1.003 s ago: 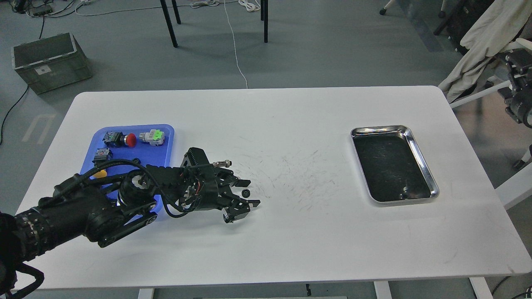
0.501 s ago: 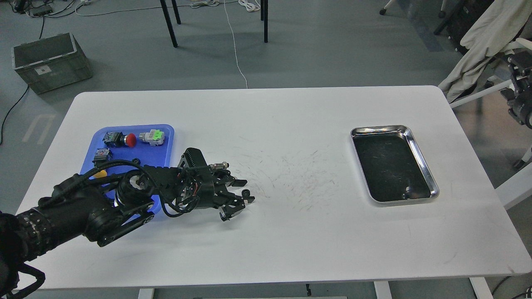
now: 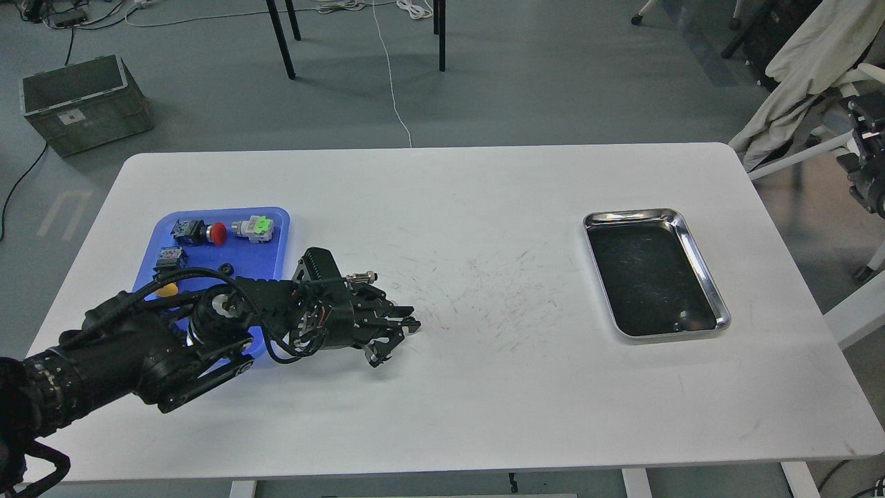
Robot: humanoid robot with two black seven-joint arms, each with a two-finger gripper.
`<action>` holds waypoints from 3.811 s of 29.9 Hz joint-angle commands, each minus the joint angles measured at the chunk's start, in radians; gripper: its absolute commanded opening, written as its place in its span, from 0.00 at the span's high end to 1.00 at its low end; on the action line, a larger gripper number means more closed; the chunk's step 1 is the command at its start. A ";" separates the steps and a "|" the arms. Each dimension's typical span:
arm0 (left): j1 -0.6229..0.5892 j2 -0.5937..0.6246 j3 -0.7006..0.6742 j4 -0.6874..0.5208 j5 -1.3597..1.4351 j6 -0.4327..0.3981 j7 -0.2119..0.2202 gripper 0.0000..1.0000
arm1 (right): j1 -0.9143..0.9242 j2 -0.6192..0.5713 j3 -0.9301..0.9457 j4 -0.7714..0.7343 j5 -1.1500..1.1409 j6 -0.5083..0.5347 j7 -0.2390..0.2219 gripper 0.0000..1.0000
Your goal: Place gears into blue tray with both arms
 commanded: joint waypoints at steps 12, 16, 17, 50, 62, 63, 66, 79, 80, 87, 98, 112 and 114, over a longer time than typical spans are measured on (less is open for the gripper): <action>-0.040 0.196 -0.015 -0.078 0.000 -0.007 0.000 0.93 | -0.016 0.008 0.007 -0.024 0.002 0.003 0.005 0.04; -0.073 0.281 -0.018 -0.119 0.000 -0.007 0.000 0.93 | -0.017 0.017 0.007 -0.026 0.000 0.003 0.006 0.04; -0.084 0.305 -0.017 -0.121 0.000 -0.007 0.000 0.93 | -0.017 0.020 0.007 -0.026 0.000 0.003 0.006 0.04; 0.085 0.451 -0.098 -0.041 0.000 0.043 0.000 0.92 | -0.013 0.012 -0.004 -0.025 -0.009 0.008 0.006 0.04; 0.092 0.453 -0.098 -0.027 0.000 0.059 0.000 0.90 | -0.011 0.011 -0.004 -0.026 -0.009 0.006 0.006 0.04; 0.094 0.451 -0.098 -0.017 0.000 0.063 0.000 0.90 | -0.013 0.011 -0.004 -0.026 -0.009 0.006 0.006 0.04; 0.094 0.451 -0.095 0.002 -0.003 0.074 0.000 0.89 | -0.014 0.011 -0.003 -0.026 -0.009 0.006 0.006 0.04; 0.097 0.459 -0.084 0.010 -0.035 0.077 0.000 0.76 | -0.013 0.011 -0.003 -0.026 -0.009 0.006 0.006 0.04; 0.097 0.460 -0.083 0.010 -0.042 0.075 0.000 0.73 | -0.013 0.011 -0.003 -0.026 -0.009 0.006 0.008 0.04; 0.109 0.468 -0.081 0.007 -0.057 0.072 0.000 0.51 | -0.013 0.011 -0.003 -0.026 -0.009 0.006 0.008 0.04; 0.097 0.479 -0.093 0.007 -0.317 0.069 0.000 0.37 | -0.013 0.005 0.002 -0.024 -0.009 0.006 0.008 0.04; -0.021 0.512 -0.098 0.010 -0.722 0.042 0.000 0.27 | 0.004 -0.014 0.005 -0.023 -0.009 0.003 0.006 0.04; -0.040 0.506 -0.101 0.010 -0.791 0.040 0.000 0.26 | 0.012 -0.018 0.005 -0.023 -0.009 0.003 0.008 0.04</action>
